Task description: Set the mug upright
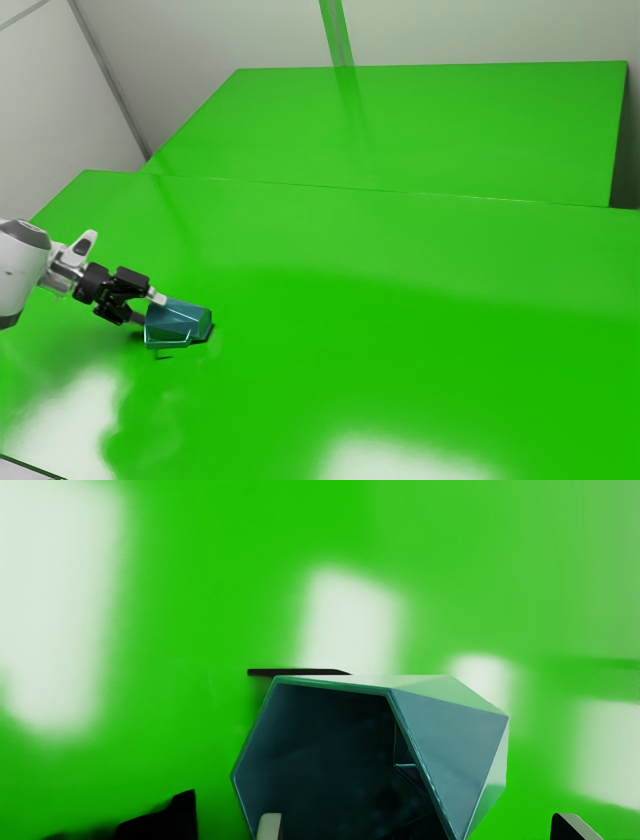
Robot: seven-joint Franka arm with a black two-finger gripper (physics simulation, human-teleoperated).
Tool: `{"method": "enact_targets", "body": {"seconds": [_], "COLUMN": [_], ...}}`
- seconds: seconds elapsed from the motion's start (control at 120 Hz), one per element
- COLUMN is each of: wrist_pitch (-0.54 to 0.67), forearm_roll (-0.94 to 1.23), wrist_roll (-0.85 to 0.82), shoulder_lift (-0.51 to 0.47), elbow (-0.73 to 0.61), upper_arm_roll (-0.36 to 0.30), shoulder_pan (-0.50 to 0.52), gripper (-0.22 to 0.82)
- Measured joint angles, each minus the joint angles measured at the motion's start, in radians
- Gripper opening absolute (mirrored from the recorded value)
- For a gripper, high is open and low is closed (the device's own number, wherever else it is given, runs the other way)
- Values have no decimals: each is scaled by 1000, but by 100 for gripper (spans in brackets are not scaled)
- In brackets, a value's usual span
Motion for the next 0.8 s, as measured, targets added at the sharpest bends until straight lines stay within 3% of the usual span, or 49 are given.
{"method": "enact_targets", "body": {"seconds": [0.367, 0.8], "wrist_pitch": [1, -1], "forearm_roll": [-26, -48], "wrist_roll": [6, 8], "shoulder_lift": [0, -3], "elbow": [-2, -11], "upper_arm_roll": [-1, -2], "shoulder_pan": [-38, -42], "gripper": [56, 22]}}
